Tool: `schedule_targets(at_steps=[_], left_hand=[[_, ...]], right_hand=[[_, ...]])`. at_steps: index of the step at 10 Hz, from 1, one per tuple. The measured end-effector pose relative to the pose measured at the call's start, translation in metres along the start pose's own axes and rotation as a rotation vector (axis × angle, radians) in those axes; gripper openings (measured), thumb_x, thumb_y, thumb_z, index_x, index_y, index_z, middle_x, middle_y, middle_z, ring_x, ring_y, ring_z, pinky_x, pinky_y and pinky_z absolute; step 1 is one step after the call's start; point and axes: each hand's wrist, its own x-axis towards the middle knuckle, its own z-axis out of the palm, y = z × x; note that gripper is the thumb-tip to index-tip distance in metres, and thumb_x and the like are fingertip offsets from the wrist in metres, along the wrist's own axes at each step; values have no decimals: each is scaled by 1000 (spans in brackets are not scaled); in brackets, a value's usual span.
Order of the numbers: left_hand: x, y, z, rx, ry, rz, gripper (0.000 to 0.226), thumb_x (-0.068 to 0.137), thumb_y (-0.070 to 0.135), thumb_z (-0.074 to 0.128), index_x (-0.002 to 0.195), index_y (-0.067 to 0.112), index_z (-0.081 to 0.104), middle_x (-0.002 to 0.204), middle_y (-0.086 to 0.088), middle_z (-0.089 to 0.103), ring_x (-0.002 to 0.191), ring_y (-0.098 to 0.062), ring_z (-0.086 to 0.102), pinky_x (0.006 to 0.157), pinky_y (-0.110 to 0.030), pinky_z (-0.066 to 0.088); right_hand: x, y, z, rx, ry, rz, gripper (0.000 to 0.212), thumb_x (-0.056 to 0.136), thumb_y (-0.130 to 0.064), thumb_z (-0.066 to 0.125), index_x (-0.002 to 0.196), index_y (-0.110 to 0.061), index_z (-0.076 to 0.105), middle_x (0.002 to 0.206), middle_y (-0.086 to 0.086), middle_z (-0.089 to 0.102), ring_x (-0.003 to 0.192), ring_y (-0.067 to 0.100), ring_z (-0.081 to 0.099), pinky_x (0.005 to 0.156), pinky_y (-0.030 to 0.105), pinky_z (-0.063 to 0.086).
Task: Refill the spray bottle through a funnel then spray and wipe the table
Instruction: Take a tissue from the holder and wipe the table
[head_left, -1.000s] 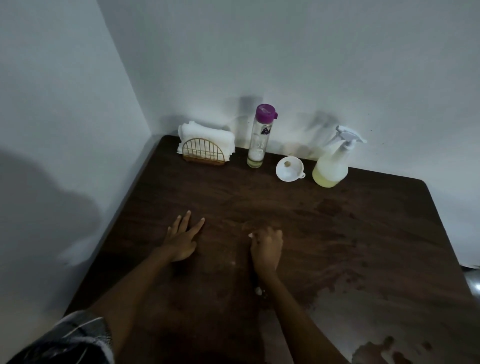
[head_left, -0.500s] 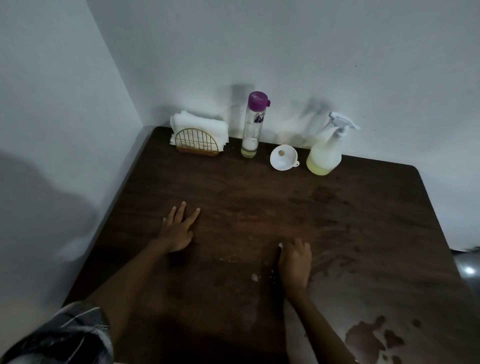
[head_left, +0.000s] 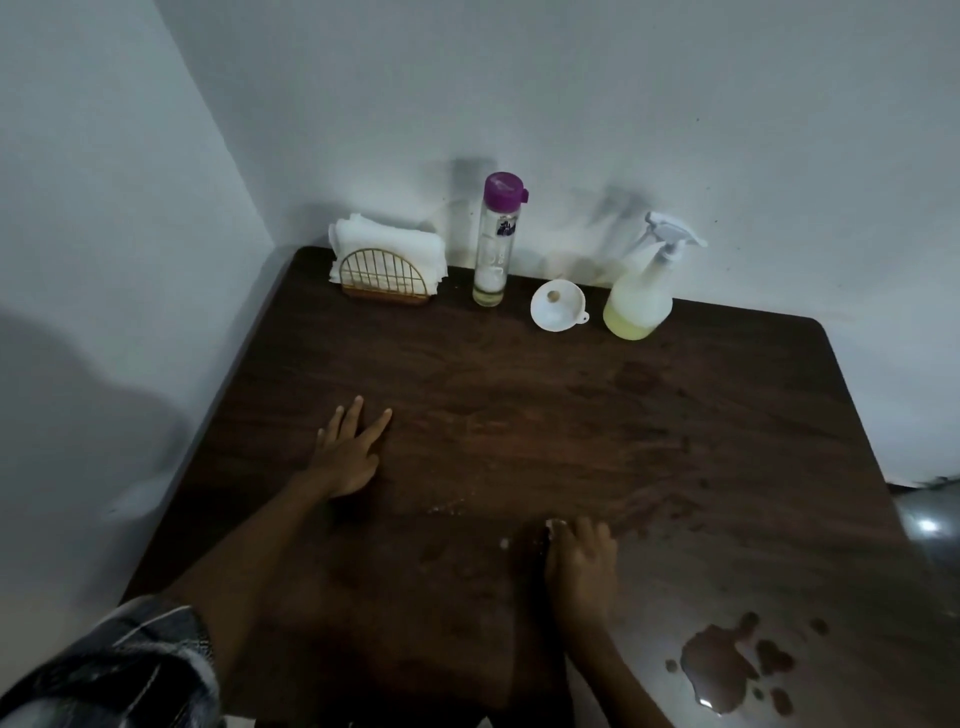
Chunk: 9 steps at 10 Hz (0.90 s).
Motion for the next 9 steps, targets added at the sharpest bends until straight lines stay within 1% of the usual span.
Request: schedule_targets(at_steps=[1,2,3,4,5,6,7,8,9], left_hand=[[0,0,0,-2,5,1,69,94,19,39,147,36,-3,155,-4,-23,143,-29,-18,116,-50,-1],[1,0,0,-4,-2,1,69,95,19,39,146,37,-3,155,-4,-23,143,-29,-18,116,-50,-1],[2,-1,1,6,7,-4,69,94,21,40,146,37,-3,155,-5,-22,143,-30,-17,116,-51,0],[2,-1,1,2,12,-7,69,94,21,40,146,38,-3,155,-4,-22,143,-29,-18,116,-50,0],[2,-1,1,-1,3,-2,69,95,21,39,146,38,-3,155,-4,-23,143,-29,-18,116,-50,-1],[3,-2,2,-2,3,0,69,94,21,39,146,38,-3,155,-4,-23,143,-29,-18,116,-50,-1],[3,-2,3,-14,3,1,69,94,21,40,146,38,-3,155,-4,-23,143,-29,-19,116,-50,-2],[3,-3,3,-15,5,2,70,94,21,40,146,38,-3,155,-4,-24,143,-29,-19,116,-50,-2],[3,-2,4,-13,18,1,69,94,20,39,146,38,-2,155,-4,-23,143,-29,-19,116,-49,-2]], right_hand=[[-28,-46,10,133,-115,-107,19,73,-14,52,79,-14,70,72,4,60,67,24,50,59,34,38],[-20,-62,6,235,-247,-115,27,75,-27,46,71,-22,72,68,-4,62,66,20,55,58,31,43],[16,-32,5,340,-376,83,16,79,-22,59,79,-18,74,83,2,70,80,25,61,71,34,47],[49,-1,1,330,-380,190,10,77,-9,69,85,-15,70,86,5,64,82,22,58,70,29,44],[69,10,-9,337,-364,240,9,82,-8,66,77,-16,63,87,2,58,76,11,51,62,17,34],[67,16,-15,303,-283,228,11,84,-1,59,87,-5,69,95,7,63,82,13,55,71,18,38],[40,2,-14,284,-278,15,15,77,3,62,87,-6,70,93,8,64,82,22,62,66,25,45],[15,-20,-8,187,-298,-241,10,77,-10,67,87,-11,67,86,1,61,73,15,58,55,27,50],[15,-28,-5,113,-236,-293,9,76,-8,71,76,-11,63,77,1,58,64,15,53,49,28,47]])
